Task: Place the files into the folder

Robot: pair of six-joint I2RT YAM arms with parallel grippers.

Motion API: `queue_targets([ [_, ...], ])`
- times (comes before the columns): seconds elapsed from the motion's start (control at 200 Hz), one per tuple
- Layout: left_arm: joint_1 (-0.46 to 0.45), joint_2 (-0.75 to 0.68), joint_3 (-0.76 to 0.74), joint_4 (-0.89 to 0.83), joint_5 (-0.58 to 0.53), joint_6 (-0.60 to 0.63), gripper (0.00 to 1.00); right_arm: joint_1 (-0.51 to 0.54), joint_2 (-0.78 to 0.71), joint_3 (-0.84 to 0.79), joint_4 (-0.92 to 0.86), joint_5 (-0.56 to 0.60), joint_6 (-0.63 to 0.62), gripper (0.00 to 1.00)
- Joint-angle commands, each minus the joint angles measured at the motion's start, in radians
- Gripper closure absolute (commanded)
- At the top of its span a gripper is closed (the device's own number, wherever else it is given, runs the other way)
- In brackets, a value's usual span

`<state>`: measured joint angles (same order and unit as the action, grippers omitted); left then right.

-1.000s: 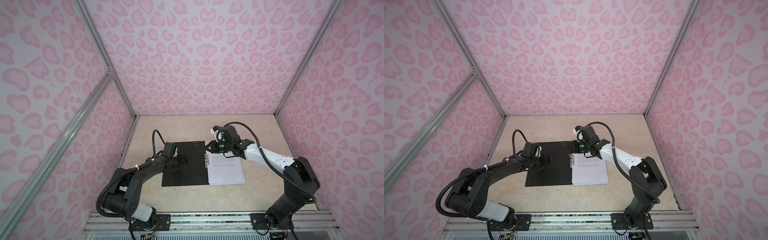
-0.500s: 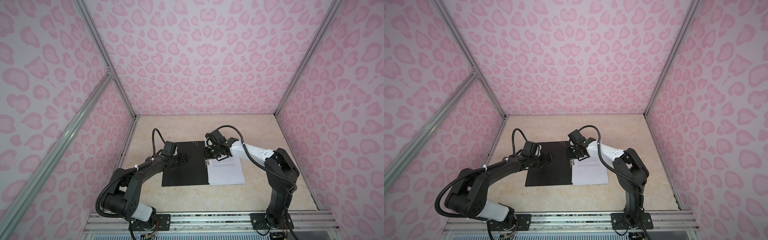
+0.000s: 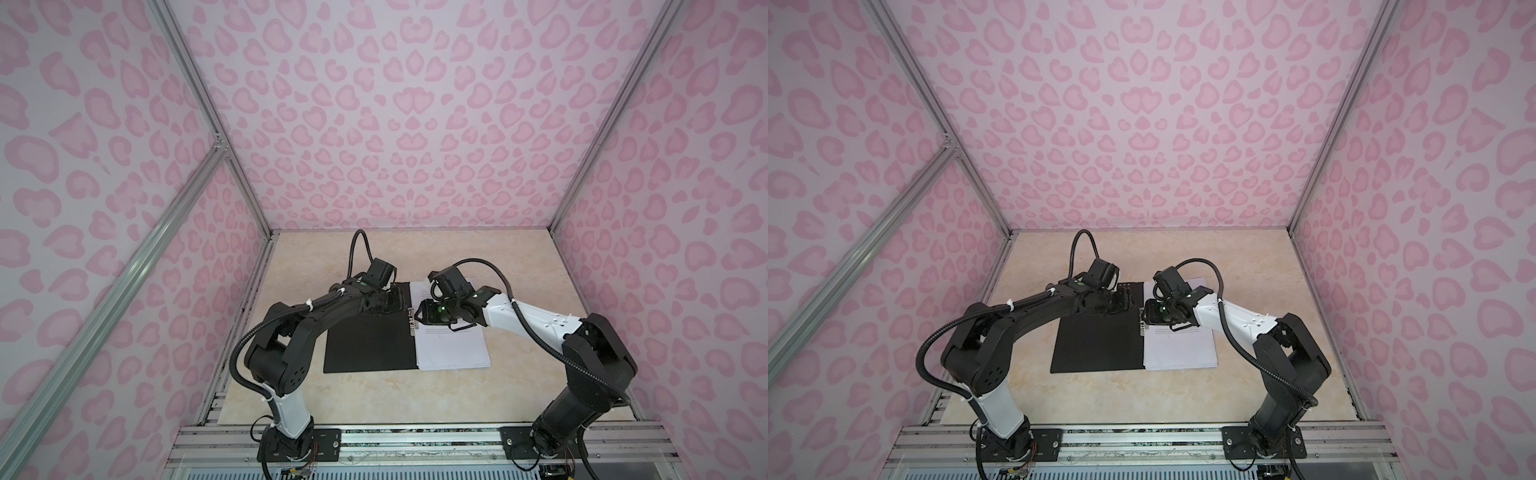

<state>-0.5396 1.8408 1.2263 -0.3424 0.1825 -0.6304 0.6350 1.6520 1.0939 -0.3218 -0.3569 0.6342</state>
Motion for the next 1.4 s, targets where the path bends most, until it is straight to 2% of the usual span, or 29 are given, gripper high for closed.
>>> queue_targets([
  [0.0,-0.002,0.076,0.062,-0.038,-0.009,-0.007,0.44,-0.038,-0.004,-0.027,0.108,-0.052,0.161,0.46],
  [0.07,-0.002,0.089,0.071,-0.023,-0.01,-0.029,0.45,-0.054,0.017,0.002,0.11,-0.052,0.237,0.42],
  [0.265,0.0,0.071,0.051,-0.015,-0.035,-0.033,0.47,-0.044,0.129,0.173,-0.076,-0.027,0.469,0.35],
  [0.355,0.001,0.067,0.035,-0.012,-0.044,-0.031,0.47,-0.025,0.173,0.251,-0.226,0.006,0.566,0.38],
  [0.41,0.003,0.067,0.024,-0.007,-0.043,-0.032,0.47,-0.025,0.193,0.277,-0.273,-0.008,0.614,0.46],
  [0.48,0.004,0.067,0.012,-0.001,-0.04,-0.032,0.47,-0.024,0.193,0.271,-0.286,-0.043,0.68,0.49],
  [0.595,0.011,0.06,-0.013,0.009,-0.044,-0.032,0.47,-0.015,0.158,0.247,-0.27,-0.014,0.763,0.5],
  [0.99,0.026,0.043,-0.081,0.048,-0.032,-0.028,0.47,-0.023,0.24,0.338,-0.27,-0.002,0.867,0.53],
  [1.395,0.026,0.037,-0.123,0.079,-0.018,-0.035,0.47,-0.011,0.294,0.377,-0.262,-0.007,0.916,0.63],
])
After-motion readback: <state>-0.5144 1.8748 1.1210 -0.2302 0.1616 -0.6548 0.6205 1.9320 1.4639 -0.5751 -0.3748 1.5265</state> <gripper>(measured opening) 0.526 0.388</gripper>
